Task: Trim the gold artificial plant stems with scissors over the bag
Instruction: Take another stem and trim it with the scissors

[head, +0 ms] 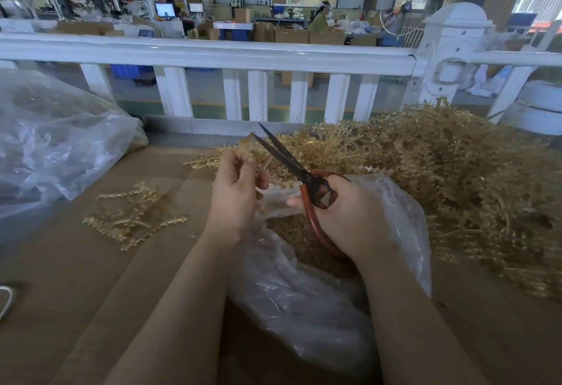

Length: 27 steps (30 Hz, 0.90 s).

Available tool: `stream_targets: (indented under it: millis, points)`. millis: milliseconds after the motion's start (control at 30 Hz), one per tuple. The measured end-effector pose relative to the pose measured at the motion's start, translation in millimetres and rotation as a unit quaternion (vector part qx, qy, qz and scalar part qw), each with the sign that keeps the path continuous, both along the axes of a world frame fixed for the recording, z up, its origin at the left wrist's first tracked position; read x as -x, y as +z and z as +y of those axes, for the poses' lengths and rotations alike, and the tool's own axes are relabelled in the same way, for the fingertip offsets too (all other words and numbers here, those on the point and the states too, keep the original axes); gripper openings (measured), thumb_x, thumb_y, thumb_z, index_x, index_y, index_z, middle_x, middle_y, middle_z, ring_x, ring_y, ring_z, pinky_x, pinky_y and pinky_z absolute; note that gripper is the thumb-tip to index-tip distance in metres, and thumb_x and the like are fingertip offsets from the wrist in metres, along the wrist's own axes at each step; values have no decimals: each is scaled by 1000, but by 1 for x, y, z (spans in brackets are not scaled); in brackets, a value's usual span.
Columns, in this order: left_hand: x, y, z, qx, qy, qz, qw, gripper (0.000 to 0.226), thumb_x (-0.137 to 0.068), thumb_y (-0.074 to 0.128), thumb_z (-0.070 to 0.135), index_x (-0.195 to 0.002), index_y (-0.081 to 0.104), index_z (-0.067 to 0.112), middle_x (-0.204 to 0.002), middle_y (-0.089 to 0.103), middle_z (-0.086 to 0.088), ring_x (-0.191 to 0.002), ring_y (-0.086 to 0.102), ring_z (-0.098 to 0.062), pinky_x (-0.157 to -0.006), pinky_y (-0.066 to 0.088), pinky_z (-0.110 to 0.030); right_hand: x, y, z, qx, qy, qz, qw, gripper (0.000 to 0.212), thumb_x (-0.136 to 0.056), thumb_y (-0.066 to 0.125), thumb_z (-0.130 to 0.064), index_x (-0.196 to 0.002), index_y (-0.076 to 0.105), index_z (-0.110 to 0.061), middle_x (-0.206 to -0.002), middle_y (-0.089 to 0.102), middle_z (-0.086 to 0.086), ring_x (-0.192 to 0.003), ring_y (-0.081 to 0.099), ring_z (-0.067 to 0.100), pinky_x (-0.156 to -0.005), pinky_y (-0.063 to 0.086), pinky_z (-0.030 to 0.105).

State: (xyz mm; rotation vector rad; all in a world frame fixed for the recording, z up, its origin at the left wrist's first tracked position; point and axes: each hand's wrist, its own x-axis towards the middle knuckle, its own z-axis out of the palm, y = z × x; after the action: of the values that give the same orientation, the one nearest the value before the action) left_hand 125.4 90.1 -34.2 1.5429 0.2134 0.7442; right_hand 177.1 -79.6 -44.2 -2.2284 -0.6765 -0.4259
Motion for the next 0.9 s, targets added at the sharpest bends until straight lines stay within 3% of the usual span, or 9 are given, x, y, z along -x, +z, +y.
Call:
stream_targets:
  millis: [200,267,400,533,633,700,767,833,900]
  points:
    - [1,1,-4,-84,-34,-4,996,21,-105,40,11,-87,46,21,-78,59,-4,-66,53,-7,-62,44,-14,1,2,1,-94,6,91,991,63,-68,60,-81,-83,70,-21,-73,70,-7,-70,66,6,-66,56,25]
    - [2,1,-3,-87,-50,-10,995,20,-105,40,10,-88,46,19,-76,58,-2,-68,53,-10,-64,44,-17,0,4,1,-133,2,118,984,59,-68,59,-80,-78,69,-22,-68,69,-9,-64,65,4,-57,52,18]
    - [3,4,-3,-91,-69,-28,993,19,-105,38,7,-89,46,15,-75,57,-2,-69,53,-12,-66,45,-19,-4,4,3,-211,20,171,962,36,-86,74,-49,-66,67,-20,-57,67,-9,-49,59,0,-48,44,13]
    - [5,6,-7,-82,-93,-40,992,21,-105,37,4,-88,46,13,-77,56,-11,-68,52,-14,-64,43,-17,-5,5,2,-268,57,222,936,30,-90,74,-34,-64,71,-19,-65,72,0,-57,65,7,-58,49,12]
    - [4,7,-8,-45,-119,-34,991,22,-103,40,3,-86,46,15,-73,57,-6,-63,50,-12,-60,41,-18,-6,6,2,-282,63,230,929,25,-92,71,-27,-69,72,-16,-68,73,2,-67,70,12,-71,49,16]
    - [4,8,-8,2,-158,-27,987,16,-98,55,5,-86,47,13,-68,57,1,-58,48,-8,-56,40,-16,-6,7,2,-290,73,237,924,22,-92,71,-23,-70,73,-18,-69,74,4,-70,71,18,-76,52,25]
    - [5,10,-7,16,-201,-12,979,19,-84,72,12,-86,53,11,-62,55,10,-52,48,-2,-53,41,-15,-4,8,2,-307,99,244,915,24,-92,71,-20,-69,75,-24,-71,73,7,-60,67,16,-68,54,22]
    - [7,11,-9,9,-253,-12,967,12,-75,76,13,-81,65,13,-57,59,14,-48,52,3,-51,43,-12,-2,9,2,-315,119,238,911,26,-93,70,-18,-68,74,-23,-71,73,8,-49,58,2,-52,46,9]
    - [8,11,-10,32,-265,-18,964,10,-74,75,11,-83,71,11,-56,63,13,-47,56,4,-50,43,-7,-1,10,1,-312,127,233,912,25,-94,70,-16,-69,72,-20,-71,73,9,-47,57,0,-49,43,7]
